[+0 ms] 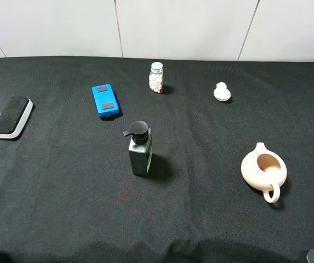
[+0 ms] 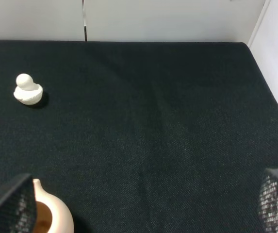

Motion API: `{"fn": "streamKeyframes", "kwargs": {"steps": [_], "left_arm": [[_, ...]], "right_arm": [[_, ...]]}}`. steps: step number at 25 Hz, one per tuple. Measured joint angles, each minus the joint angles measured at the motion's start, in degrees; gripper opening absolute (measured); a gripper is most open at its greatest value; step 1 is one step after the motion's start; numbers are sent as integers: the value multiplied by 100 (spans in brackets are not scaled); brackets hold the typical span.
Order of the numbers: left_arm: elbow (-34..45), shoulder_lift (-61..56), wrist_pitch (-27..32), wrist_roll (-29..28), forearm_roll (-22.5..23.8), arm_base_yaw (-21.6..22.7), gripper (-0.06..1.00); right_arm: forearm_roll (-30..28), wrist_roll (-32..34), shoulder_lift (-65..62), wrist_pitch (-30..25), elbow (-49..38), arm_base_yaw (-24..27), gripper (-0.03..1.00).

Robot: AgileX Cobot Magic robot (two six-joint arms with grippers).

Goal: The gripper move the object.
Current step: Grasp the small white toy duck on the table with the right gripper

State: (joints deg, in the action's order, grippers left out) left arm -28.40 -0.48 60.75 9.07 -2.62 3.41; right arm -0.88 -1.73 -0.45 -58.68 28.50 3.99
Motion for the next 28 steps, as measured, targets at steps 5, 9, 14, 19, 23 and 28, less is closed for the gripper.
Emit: {"fn": "streamKeyframes", "kwargs": {"steps": [5,9,14,19,23,28], "left_arm": [[0,0,0,0,0,0,99],[0,0,0,0,0,0,99],[0,0,0,0,0,0,99],[0,0,0,0,0,0,99],[0,0,0,0,0,0,99],[0,0,0,0,0,0,99]], "right_arm": [[0,0,0,0,0,0,69],[0,0,0,0,0,0,69],[0,0,0,0,0,0,69],[0,0,0,0,0,0,69],[0,0,87,0,0,0,69],[0,0,631,6,0,0,69]]}}
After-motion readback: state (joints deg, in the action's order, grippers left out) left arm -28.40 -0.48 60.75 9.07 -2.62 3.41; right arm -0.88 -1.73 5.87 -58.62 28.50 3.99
